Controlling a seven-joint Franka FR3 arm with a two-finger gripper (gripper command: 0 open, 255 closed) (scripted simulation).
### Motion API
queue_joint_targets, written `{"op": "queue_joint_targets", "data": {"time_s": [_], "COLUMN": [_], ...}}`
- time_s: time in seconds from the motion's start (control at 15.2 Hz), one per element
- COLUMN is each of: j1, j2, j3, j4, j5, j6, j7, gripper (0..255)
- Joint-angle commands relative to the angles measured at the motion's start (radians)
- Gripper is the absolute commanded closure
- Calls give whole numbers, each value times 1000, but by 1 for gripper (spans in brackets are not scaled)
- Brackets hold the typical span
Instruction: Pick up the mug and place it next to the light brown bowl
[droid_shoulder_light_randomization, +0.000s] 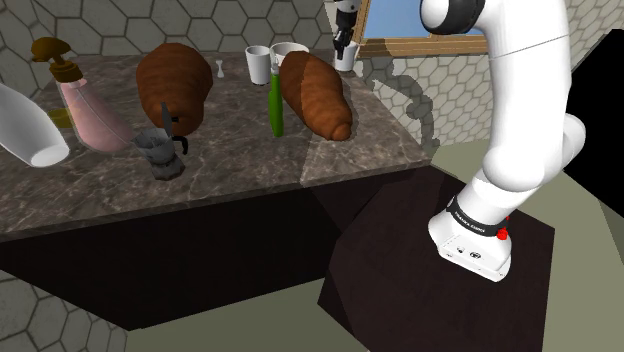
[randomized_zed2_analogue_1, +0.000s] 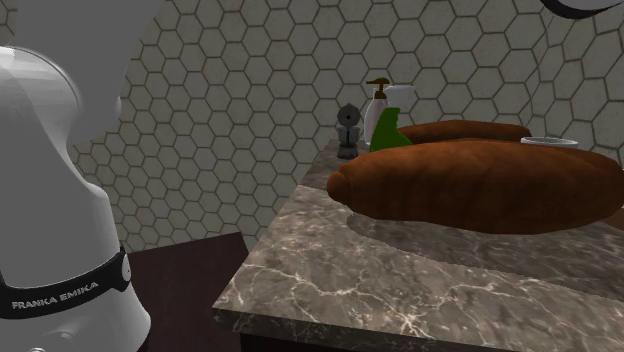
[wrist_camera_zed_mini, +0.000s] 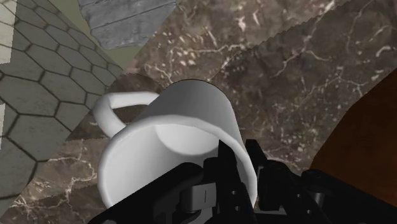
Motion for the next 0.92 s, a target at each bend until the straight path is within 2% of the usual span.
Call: {"op": "queue_joint_targets", "data": {"time_s": [0.0,0.26,0.73,0.79,0.86], "j1": [2,3,3,3,3], "j2": [2,14,15,15,15], "j3": [1,3,3,3,3], "j4": [-22,-54,-54,-54,-54], "j5": [1,4,4,4,4], "j6": [25,69,69,69,69], "j7": [-1,-2,-2,-2,-2], "gripper": [255,255,255,0,0]}}
